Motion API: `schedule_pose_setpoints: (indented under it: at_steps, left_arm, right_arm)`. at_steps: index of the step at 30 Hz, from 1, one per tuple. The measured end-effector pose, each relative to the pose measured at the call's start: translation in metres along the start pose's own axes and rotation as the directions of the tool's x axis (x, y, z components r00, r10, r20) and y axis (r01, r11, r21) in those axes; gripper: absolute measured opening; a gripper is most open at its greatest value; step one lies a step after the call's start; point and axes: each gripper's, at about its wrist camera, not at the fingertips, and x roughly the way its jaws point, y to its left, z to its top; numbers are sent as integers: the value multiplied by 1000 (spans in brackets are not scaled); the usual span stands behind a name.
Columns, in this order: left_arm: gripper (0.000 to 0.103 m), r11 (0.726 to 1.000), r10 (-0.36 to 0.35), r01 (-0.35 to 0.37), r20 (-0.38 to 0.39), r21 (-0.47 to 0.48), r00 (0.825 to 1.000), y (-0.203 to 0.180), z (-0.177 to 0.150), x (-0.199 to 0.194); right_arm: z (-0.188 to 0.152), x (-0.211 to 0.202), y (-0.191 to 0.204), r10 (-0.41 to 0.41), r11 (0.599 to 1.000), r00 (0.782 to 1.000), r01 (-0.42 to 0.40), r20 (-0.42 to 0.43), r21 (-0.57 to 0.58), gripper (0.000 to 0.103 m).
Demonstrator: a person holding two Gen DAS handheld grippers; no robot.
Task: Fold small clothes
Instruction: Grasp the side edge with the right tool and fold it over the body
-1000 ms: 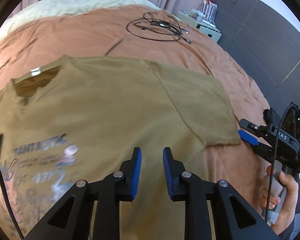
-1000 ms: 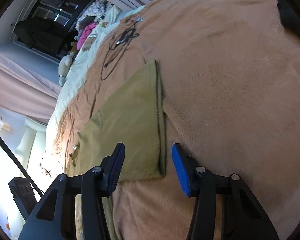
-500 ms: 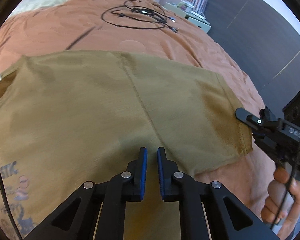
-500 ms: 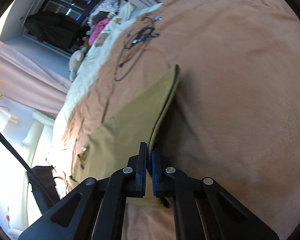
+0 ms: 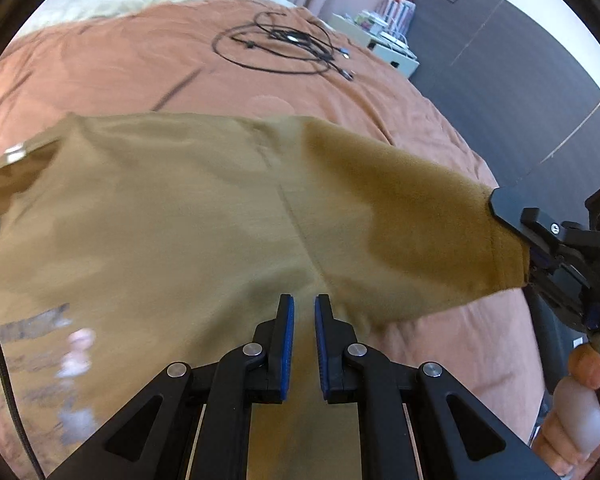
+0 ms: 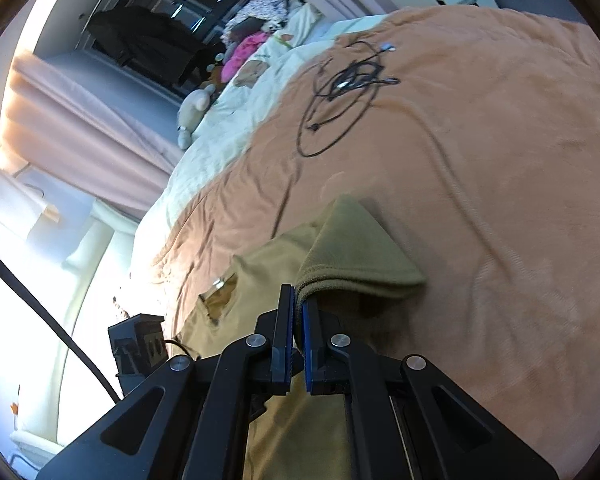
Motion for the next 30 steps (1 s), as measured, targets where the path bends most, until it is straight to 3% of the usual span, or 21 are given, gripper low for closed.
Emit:
schedule_pose_setpoints:
  at_steps: [17,23,25,27,28,29,30]
  left_arm:
    - [11,989,100,-90,83,-121,991,90,-40,-118]
    - [12,981,137,-122,88,-150,987,112,-52,-137]
    - [12,979,142,-127,83,-162,986,117,-54,-139]
    - [12,978,144,-129,79,-165,986,117,-53,-138]
    - [12,978,145,-131,77,-162,986,116,-53,-137]
    - [12,979,146,-133,75,-154,986,113,-51,-134]
    - [12,980,147,-135,73,-147,986,111,-50,-133]
  right_arm:
    - [-25,64,75,-53,989,992,36,-111,-144,1]
    - [-39,91,89,-80,983,983,50,-167,-174,2]
    - [-43,101,92,-110,982,971,73,-214,-176,5]
    - [-43,108,91,-89,986,963,49,-253,-160,24]
    - [-41,107,92,-90,986,965,52,-248,-158,56]
    - [-39,104,92,-86,987,969,50,-233,-153,76]
    - [-35,99,91,-78,988,974,46,-214,-150,78]
